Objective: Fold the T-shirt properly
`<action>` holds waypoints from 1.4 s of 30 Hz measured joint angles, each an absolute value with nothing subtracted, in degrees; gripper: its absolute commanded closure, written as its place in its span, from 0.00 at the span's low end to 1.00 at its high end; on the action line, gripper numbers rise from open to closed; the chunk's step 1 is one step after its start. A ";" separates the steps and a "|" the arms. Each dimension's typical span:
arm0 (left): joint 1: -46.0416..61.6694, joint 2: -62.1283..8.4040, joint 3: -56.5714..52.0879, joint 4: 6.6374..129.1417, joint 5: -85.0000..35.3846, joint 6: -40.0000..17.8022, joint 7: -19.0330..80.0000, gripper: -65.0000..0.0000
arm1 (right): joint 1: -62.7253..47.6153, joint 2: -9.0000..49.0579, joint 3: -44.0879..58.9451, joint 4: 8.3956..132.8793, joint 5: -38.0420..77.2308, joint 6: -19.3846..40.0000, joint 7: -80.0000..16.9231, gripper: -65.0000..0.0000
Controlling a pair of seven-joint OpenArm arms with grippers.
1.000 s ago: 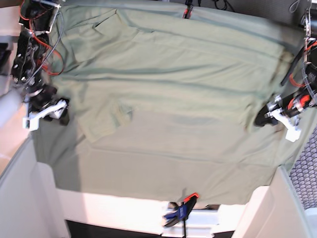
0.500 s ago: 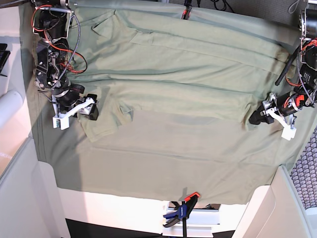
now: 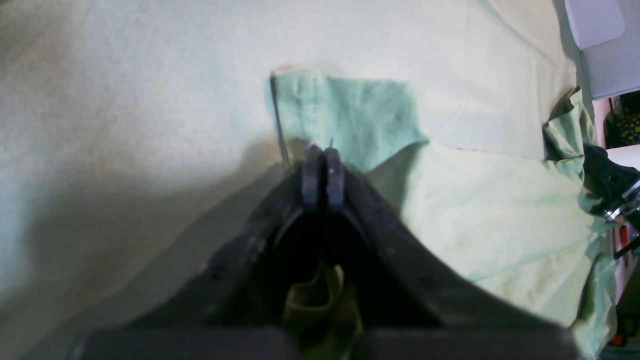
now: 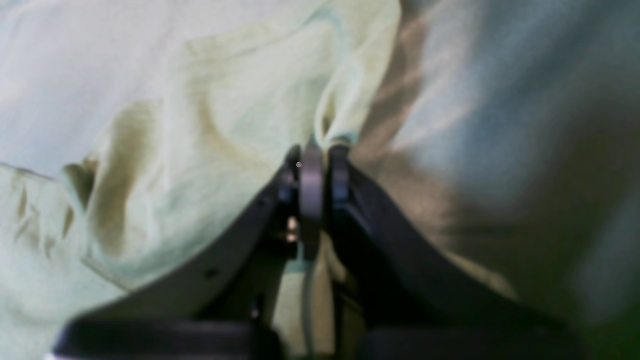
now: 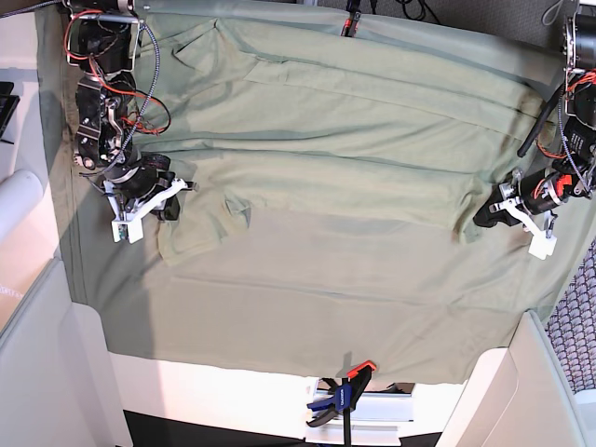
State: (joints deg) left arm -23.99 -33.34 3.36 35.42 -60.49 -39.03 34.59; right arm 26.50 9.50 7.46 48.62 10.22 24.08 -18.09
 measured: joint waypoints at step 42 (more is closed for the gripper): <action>-7.33 -49.89 3.57 59.94 -76.14 -39.09 56.07 1.00 | -15.27 13.80 17.41 104.88 26.15 24.23 -36.23 1.00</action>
